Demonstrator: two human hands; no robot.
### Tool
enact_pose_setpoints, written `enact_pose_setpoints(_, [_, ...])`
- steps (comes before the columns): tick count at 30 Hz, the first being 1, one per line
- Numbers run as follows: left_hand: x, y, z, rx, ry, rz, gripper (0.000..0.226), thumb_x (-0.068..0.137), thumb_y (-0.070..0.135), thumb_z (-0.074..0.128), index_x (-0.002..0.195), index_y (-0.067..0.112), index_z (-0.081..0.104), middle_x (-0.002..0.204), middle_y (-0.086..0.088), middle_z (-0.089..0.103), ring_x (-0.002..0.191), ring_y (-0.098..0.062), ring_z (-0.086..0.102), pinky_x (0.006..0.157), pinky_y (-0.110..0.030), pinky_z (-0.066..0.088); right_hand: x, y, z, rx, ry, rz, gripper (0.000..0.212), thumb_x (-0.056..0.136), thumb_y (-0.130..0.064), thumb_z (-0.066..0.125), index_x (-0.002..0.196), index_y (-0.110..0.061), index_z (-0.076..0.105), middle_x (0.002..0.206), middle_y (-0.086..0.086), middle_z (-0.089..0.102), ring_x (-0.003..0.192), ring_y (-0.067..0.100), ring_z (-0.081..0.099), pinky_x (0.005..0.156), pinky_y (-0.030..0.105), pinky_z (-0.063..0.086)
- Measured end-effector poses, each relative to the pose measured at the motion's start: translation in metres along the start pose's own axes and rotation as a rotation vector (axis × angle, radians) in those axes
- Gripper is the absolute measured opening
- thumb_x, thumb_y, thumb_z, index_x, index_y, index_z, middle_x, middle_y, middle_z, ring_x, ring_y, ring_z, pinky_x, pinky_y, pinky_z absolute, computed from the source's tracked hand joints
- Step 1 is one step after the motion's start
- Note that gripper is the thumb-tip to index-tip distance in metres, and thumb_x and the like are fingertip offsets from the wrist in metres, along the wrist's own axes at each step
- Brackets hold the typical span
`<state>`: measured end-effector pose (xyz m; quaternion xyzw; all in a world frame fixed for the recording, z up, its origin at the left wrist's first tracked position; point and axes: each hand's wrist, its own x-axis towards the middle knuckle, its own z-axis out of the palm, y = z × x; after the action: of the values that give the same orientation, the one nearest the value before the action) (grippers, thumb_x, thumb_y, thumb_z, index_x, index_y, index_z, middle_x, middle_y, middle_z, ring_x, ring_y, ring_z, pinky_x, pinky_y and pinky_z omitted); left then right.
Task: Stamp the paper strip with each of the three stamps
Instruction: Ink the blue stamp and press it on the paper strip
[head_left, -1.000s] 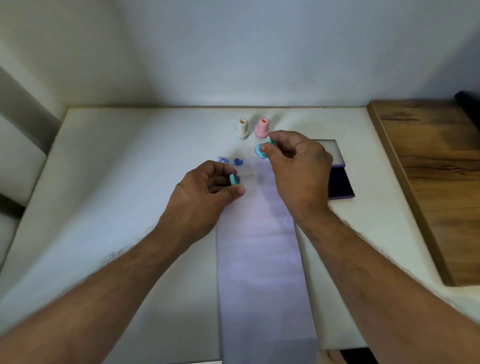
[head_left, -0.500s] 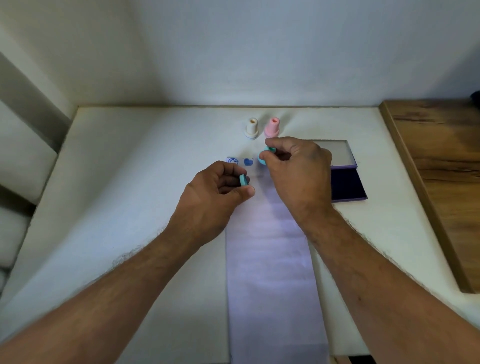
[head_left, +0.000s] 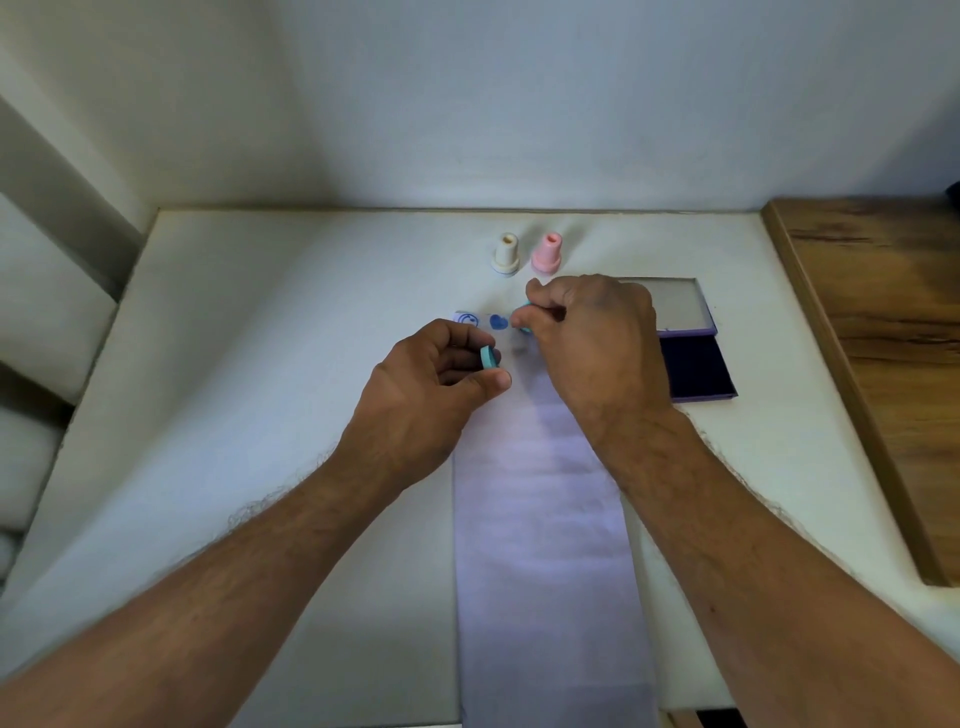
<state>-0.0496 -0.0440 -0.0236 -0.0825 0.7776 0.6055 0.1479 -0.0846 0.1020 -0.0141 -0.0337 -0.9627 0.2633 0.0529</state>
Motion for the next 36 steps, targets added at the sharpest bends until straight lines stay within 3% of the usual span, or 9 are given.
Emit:
enact_pose_setpoints(5, [-0.001, 0.0, 0.001, 0.013, 0.013, 0.006, 0.027, 0.082, 0.017, 0.075, 0.107, 0.02, 0.066, 0.096, 0.007, 0.075, 0.086, -0.004, 0.071, 0.077, -0.011, 0.051, 0.016, 0.0, -0.011, 0.015, -0.168, 0.099, 0.019, 0.09, -0.019, 0.066, 0.104, -0.007, 0.072, 0.11, 0.006, 0.072, 0.103, 0.021, 0.065, 0.091, 0.023, 0.045])
enact_pose_setpoints(8, [-0.002, -0.001, 0.001, 0.0, 0.013, -0.002, 0.026, 0.082, 0.017, 0.075, 0.106, 0.021, 0.066, 0.097, 0.007, 0.075, 0.087, -0.006, 0.071, 0.078, -0.014, 0.051, 0.015, 0.0, -0.012, -0.031, -0.076, -0.037, 0.011, 0.084, -0.015, 0.065, 0.085, -0.006, 0.072, 0.087, 0.009, 0.072, 0.084, 0.026, 0.067, 0.075, 0.03, 0.05])
enact_pose_setpoints(11, [-0.001, -0.001, 0.001, 0.0, 0.011, -0.006, 0.028, 0.082, 0.017, 0.075, 0.107, 0.02, 0.065, 0.097, 0.006, 0.075, 0.087, -0.006, 0.072, 0.078, -0.014, 0.051, 0.019, 0.001, -0.014, -0.006, -0.173, 0.008, 0.011, 0.086, -0.01, 0.066, 0.093, -0.005, 0.074, 0.093, 0.005, 0.074, 0.071, 0.008, 0.061, 0.06, -0.001, 0.041])
enact_pose_setpoints(13, [-0.001, 0.0, 0.001, -0.002, 0.008, -0.008, 0.028, 0.082, 0.017, 0.075, 0.108, 0.02, 0.065, 0.098, 0.006, 0.075, 0.087, -0.006, 0.071, 0.078, -0.013, 0.051, 0.025, 0.003, -0.015, 0.015, -0.235, 0.041, 0.014, 0.087, -0.007, 0.066, 0.098, -0.003, 0.074, 0.099, 0.002, 0.074, 0.07, 0.001, 0.058, 0.059, -0.008, 0.033])
enact_pose_setpoints(18, [-0.001, 0.0, 0.001, 0.003, 0.005, -0.012, 0.028, 0.081, 0.018, 0.076, 0.107, 0.02, 0.065, 0.098, 0.005, 0.075, 0.089, -0.009, 0.071, 0.081, -0.018, 0.052, 0.027, 0.005, -0.021, -0.018, -0.263, -0.059, 0.014, 0.087, -0.004, 0.066, 0.095, 0.005, 0.072, 0.103, 0.015, 0.074, 0.088, 0.014, 0.07, 0.078, 0.011, 0.042])
enact_pose_setpoints(20, [0.0, 0.001, 0.001, 0.004, 0.002, -0.015, 0.028, 0.081, 0.018, 0.076, 0.107, 0.02, 0.065, 0.099, 0.005, 0.075, 0.089, -0.009, 0.071, 0.082, -0.018, 0.052, 0.028, 0.006, -0.023, -0.008, -0.252, -0.103, 0.011, 0.086, -0.003, 0.067, 0.093, 0.004, 0.072, 0.103, 0.017, 0.074, 0.09, 0.019, 0.071, 0.074, 0.006, 0.043])
enact_pose_setpoints(23, [-0.001, 0.002, 0.001, 0.006, 0.003, -0.02, 0.029, 0.081, 0.019, 0.076, 0.108, 0.02, 0.065, 0.1, 0.005, 0.075, 0.089, -0.009, 0.071, 0.083, -0.019, 0.053, 0.028, 0.009, -0.025, 0.005, -0.215, -0.182, 0.009, 0.08, -0.005, 0.074, 0.088, -0.007, 0.077, 0.098, 0.005, 0.077, 0.089, 0.011, 0.069, 0.071, -0.003, 0.039])
enact_pose_setpoints(31, [-0.001, 0.002, 0.001, 0.008, 0.003, -0.026, 0.03, 0.082, 0.02, 0.075, 0.109, 0.019, 0.065, 0.1, 0.004, 0.075, 0.091, -0.011, 0.071, 0.087, -0.024, 0.054, 0.036, 0.014, -0.031, 0.034, -0.291, -0.264, 0.017, 0.073, -0.009, 0.082, 0.088, -0.011, 0.076, 0.098, 0.002, 0.077, 0.094, 0.005, 0.07, 0.097, 0.022, 0.048])
enact_pose_setpoints(36, [-0.001, 0.002, 0.0, 0.012, 0.0, -0.021, 0.029, 0.082, 0.02, 0.075, 0.108, 0.019, 0.065, 0.1, 0.004, 0.075, 0.091, -0.012, 0.071, 0.089, -0.027, 0.054, 0.036, 0.015, -0.03, 0.068, -0.286, -0.218, 0.02, 0.071, -0.009, 0.083, 0.09, -0.012, 0.077, 0.097, 0.0, 0.077, 0.089, 0.004, 0.07, 0.095, 0.021, 0.049])
